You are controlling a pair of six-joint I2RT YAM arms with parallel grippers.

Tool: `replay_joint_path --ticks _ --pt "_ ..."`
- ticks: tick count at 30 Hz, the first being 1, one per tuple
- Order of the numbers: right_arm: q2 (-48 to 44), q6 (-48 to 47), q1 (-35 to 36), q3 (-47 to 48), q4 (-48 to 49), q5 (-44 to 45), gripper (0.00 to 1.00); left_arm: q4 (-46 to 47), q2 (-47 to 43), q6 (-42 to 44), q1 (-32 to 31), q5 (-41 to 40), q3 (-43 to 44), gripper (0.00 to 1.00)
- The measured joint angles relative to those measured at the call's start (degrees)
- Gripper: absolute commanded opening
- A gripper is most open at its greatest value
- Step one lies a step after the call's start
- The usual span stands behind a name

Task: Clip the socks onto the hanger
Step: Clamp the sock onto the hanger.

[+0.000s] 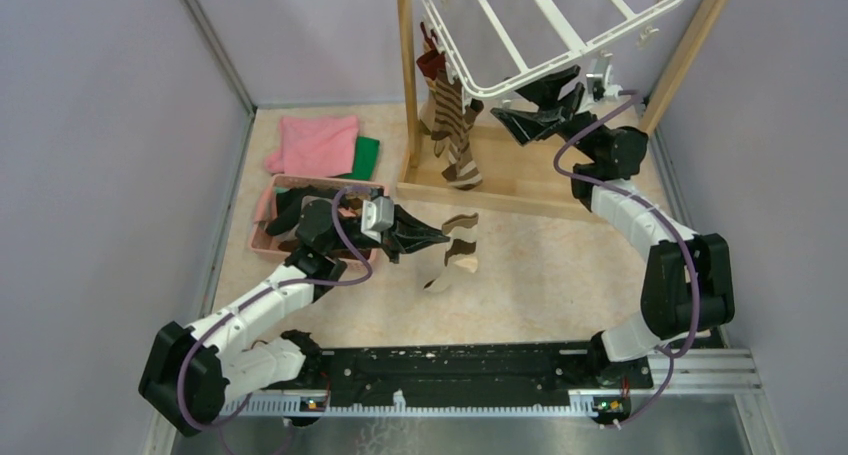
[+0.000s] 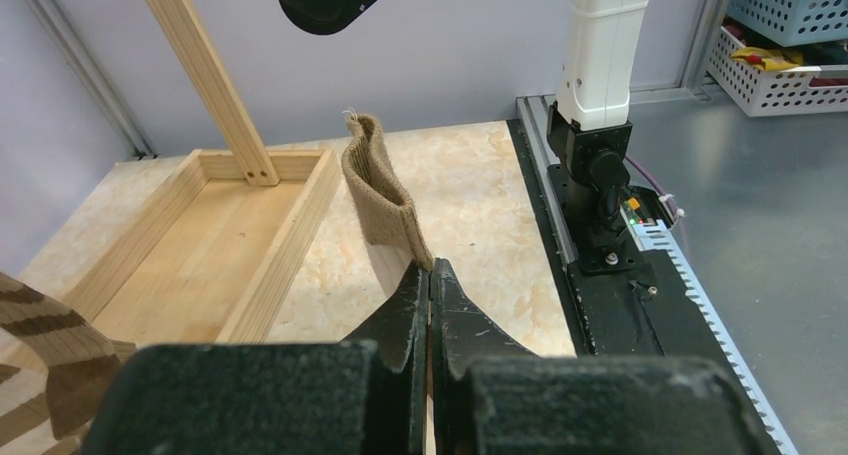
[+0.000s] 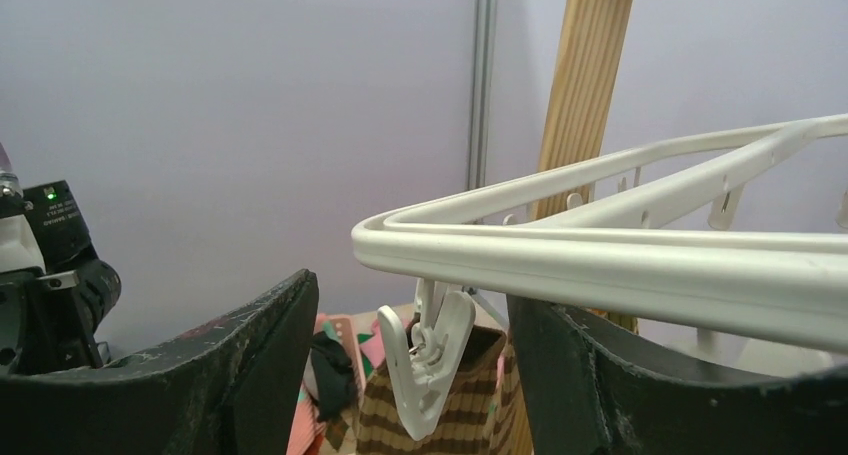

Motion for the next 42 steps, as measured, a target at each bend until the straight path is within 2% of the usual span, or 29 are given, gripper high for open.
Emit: replay_joint_path --ticks 20,29,36,42 --pt "0.6 -0.5 0.4 1.0 -3.8 0.0 0.72 -0.2 -0.9 0.6 -0.3 0.0 0.0 0.0" --pt "0.6 -1.7 0.4 1.0 -6.4 -0.3 0.69 -0.2 -0.9 0.6 -0.4 0.0 0.0 0.0" --pt "0.6 -1.8 0.4 1.0 -6.8 -0.3 0.58 -0.2 -0.9 0.6 -0.4 0.0 0.0 0.0" --pt "0.6 -1.8 0.4 1.3 -7.8 -0.3 0.39 -0.2 -1.0 0.6 -0.4 0.0 0.0 0.0"
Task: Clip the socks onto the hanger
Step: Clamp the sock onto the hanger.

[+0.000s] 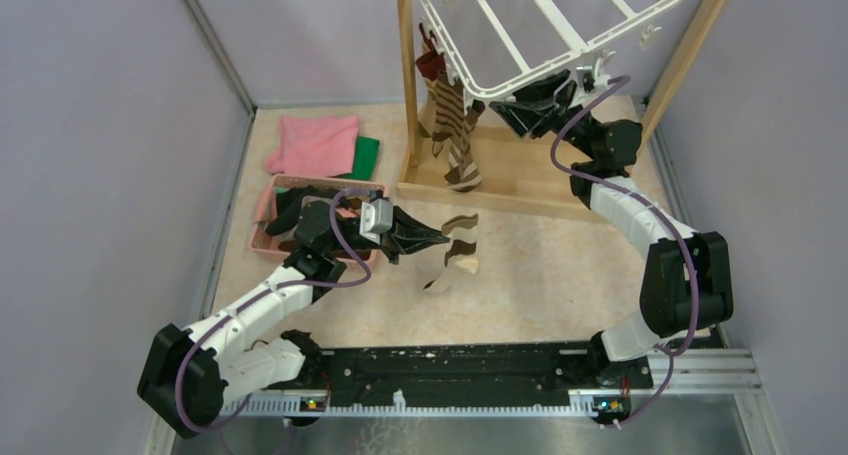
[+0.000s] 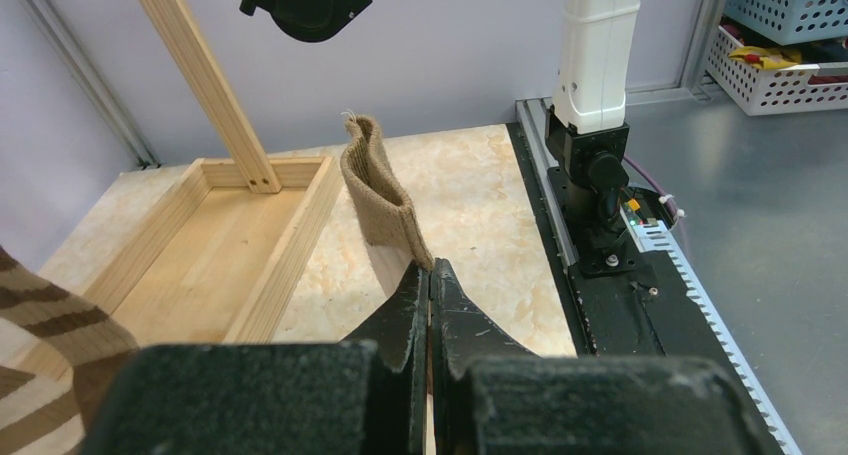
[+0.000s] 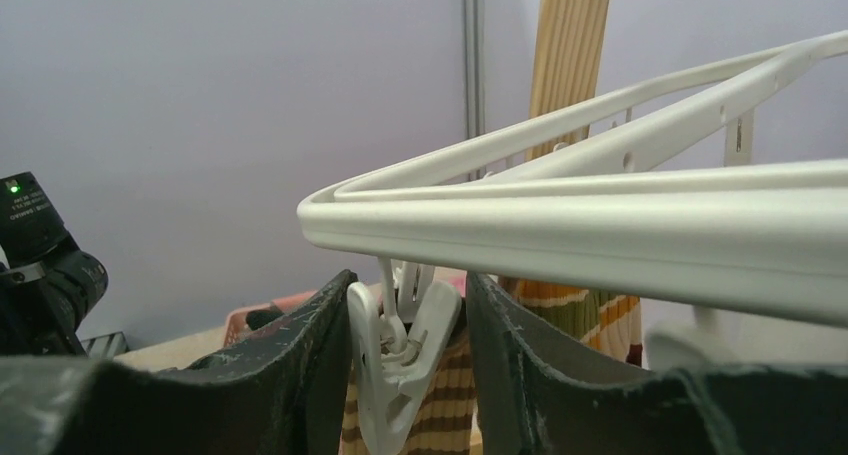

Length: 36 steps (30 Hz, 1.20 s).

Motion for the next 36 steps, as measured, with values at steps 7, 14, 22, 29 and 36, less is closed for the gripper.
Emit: replay_joint_path --ticks 7,14,22,29,36 --pt "-0.1 0.6 0.0 0.6 -0.2 0.0 0.36 -0.1 -0.1 0.0 0.0 0.0 0.0 0.0" --pt "-0.1 1.4 0.0 0.6 -0.2 -0.2 0.46 -0.1 -0.7 0.0 -0.1 0.2 0.0 0.0" --pt "-0.1 1.7 0.0 0.6 -0.2 -0.3 0.42 -0.2 -0.7 0.0 -0.3 0.2 0.0 0.0" --pt "-0.1 2.4 0.0 0.6 0.0 -0.4 0.12 -0.2 -0.7 0.0 -0.3 0.2 0.0 0.0" --pt "-0.1 4.8 0.0 1.4 0.7 -1.2 0.0 -0.2 -0.7 0.0 -0.3 -0.4 0.0 0.0"
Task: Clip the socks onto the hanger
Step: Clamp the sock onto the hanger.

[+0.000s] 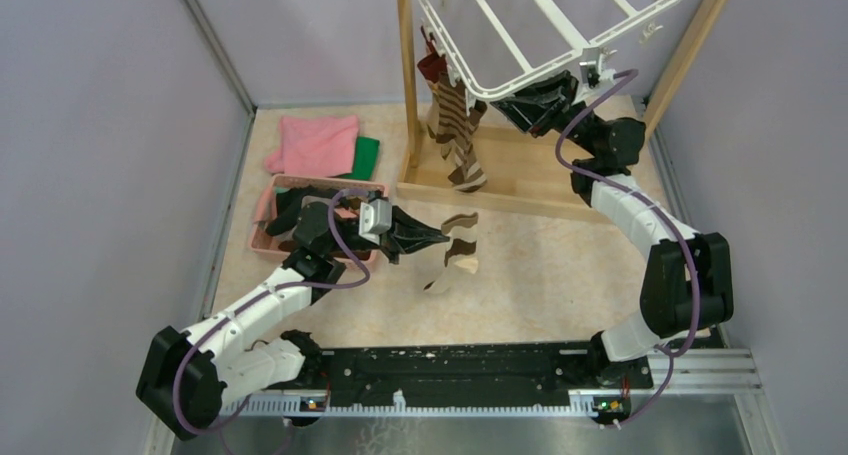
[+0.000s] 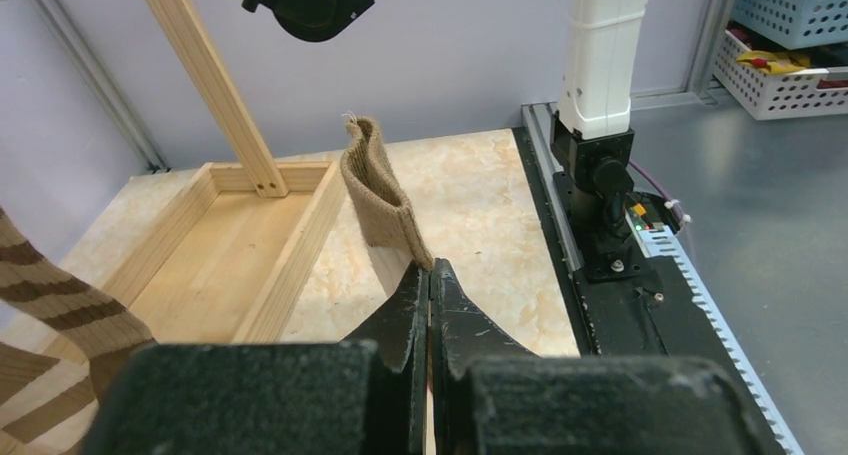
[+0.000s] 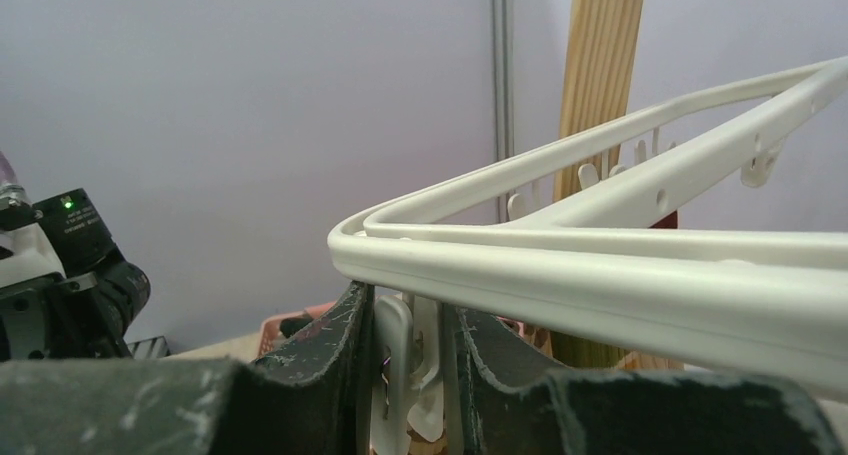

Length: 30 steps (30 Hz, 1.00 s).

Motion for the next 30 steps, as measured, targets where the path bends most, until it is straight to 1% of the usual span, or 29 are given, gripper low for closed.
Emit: replay_joint_path --ticks 3,7,12,15,19,30 --pt "0.0 0.8 0.0 0.6 0.6 -0.5 0.0 -0.5 0.3 0.6 0.0 -1.7 0.6 0.0" --pt "0.0 1.4 0.0 0.7 0.7 -0.6 0.0 -2.1 3.2 2.0 -0.1 -6.2 4.7 0.0" --pt "0.0 1.9 0.0 0.7 0.5 -0.7 0.0 -2.7 10.4 3.2 0.0 -12.0 12.7 0.0" --pt "0.0 2.3 0.0 0.7 0.5 -0.7 0.0 -2.8 14.1 3.1 0.0 -14.0 16.4 0.0" --pt "0.0 2.5 0.0 0.7 0.4 -0.7 0.0 -2.8 18.0 2.7 0.0 -14.9 19.4 0.0" --pt "0.0 3.2 0.0 0.7 0.5 -1.0 0.0 -3.0 25.3 1.1 -0.1 -14.6 26.4 0.0"
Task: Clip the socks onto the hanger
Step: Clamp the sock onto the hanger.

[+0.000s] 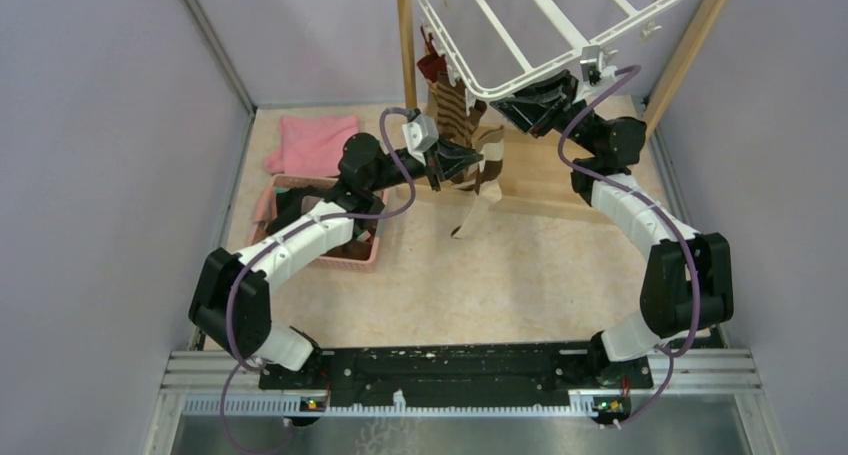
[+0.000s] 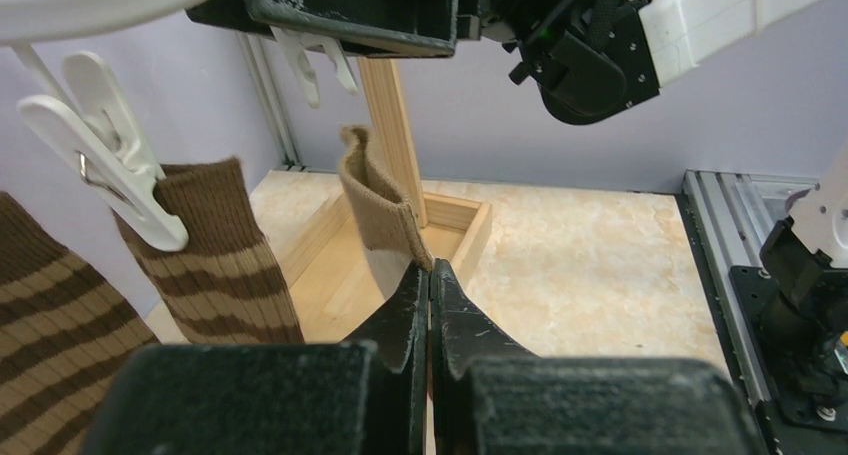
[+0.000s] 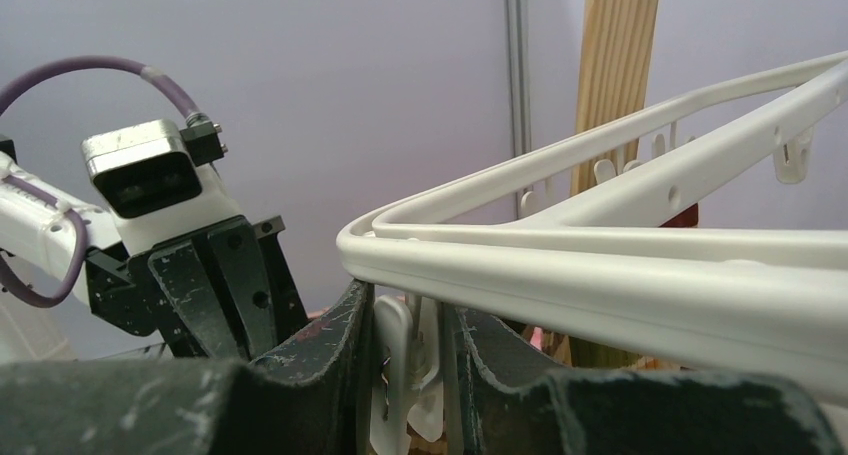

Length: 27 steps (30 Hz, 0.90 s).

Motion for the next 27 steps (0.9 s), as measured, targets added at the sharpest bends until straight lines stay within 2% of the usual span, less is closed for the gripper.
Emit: replay_joint_path --ticks 27 --pt "0.0 2.6 0.0 0.0 2.1 -0.9 0.0 -0.9 8.1 -2.8 -1.1 -0.7 9.3 0.0"
